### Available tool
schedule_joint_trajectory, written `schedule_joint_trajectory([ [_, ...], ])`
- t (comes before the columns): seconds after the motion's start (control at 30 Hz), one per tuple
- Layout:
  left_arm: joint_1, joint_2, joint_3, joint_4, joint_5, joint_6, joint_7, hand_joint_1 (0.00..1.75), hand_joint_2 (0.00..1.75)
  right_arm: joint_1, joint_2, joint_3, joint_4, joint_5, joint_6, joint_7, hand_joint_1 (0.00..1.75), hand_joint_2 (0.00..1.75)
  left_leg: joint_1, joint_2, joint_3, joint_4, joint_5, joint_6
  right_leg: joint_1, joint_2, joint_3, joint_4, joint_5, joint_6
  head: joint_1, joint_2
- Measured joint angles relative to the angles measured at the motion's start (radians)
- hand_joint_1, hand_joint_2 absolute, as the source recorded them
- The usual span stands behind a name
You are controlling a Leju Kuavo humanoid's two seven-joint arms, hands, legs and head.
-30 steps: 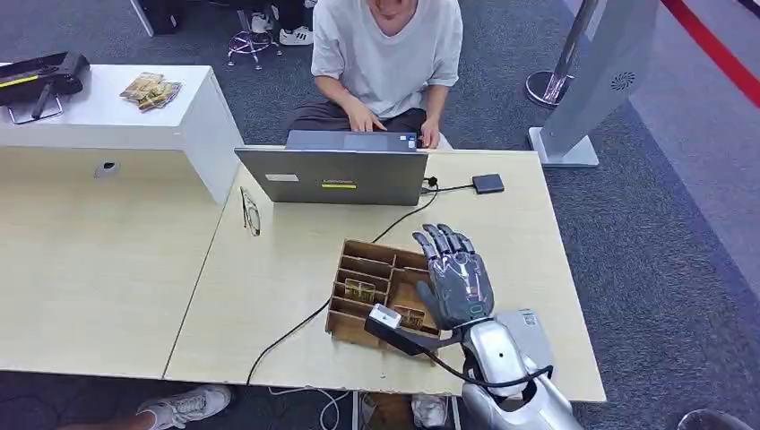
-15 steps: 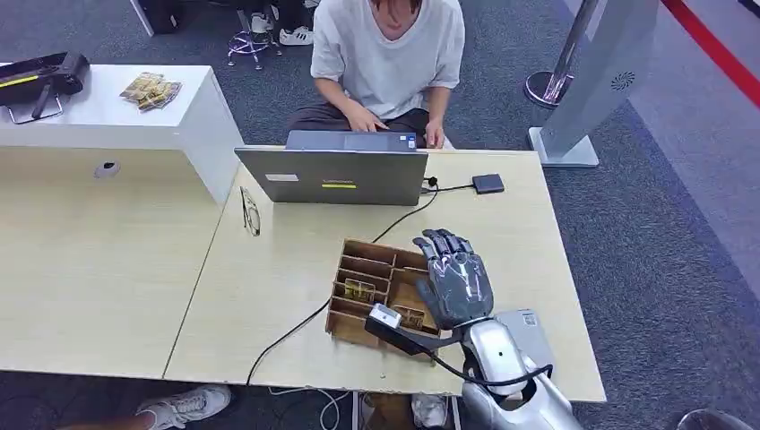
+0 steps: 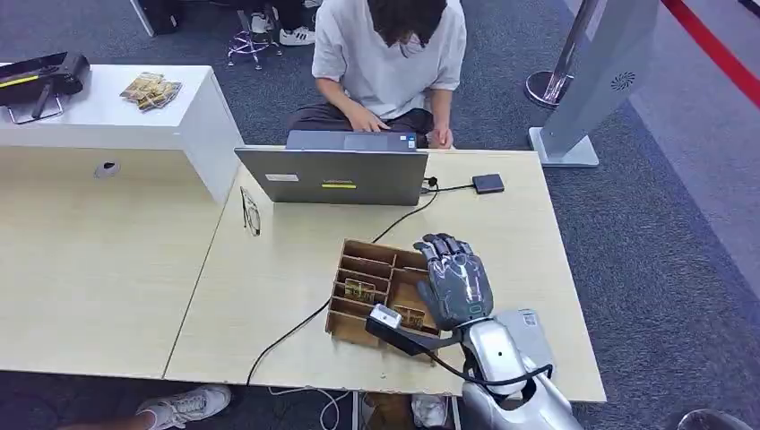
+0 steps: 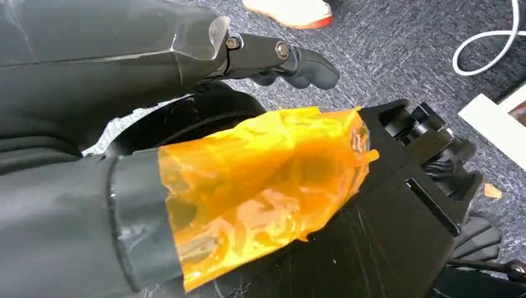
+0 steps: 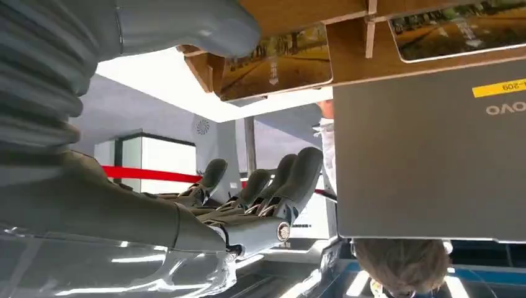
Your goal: Pass the card to the sensor for recognition and then transmit it.
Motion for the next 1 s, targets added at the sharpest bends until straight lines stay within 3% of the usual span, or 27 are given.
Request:
schedule_joint_trajectory([
  [0.1,0.000,0.000,0.000,0.000,0.000,0.000,0.000,0.00,0.00,0.000,0.000,0.000,0.002,-0.001,0.000,0.005,0.65,1.75,0.000,0.000,0.000,0.000,0.000,0.000,0.000,0.000,0.000,0.000,0.000,0.000,0.000,0.000],
  [0.3,0.000,-0.001,0.000,0.000,-0.001,0.000,0.000,0.00,0.00,0.000,0.000,0.000,0.006,-0.002,0.000,0.005,0.59,1.75,0.000,0.000,0.000,0.000,0.000,0.000,0.000,0.000,0.000,0.000,0.000,0.000,0.000,0.000],
  [1.0,0.000,-0.002,0.000,0.000,-0.002,0.000,0.000,0.00,0.00,-0.001,0.000,0.000,0.024,-0.001,0.005,0.011,0.65,1.75,0.000,0.000,0.000,0.000,0.000,0.000,0.000,0.000,0.000,0.000,0.000,0.000,0.000,0.000],
])
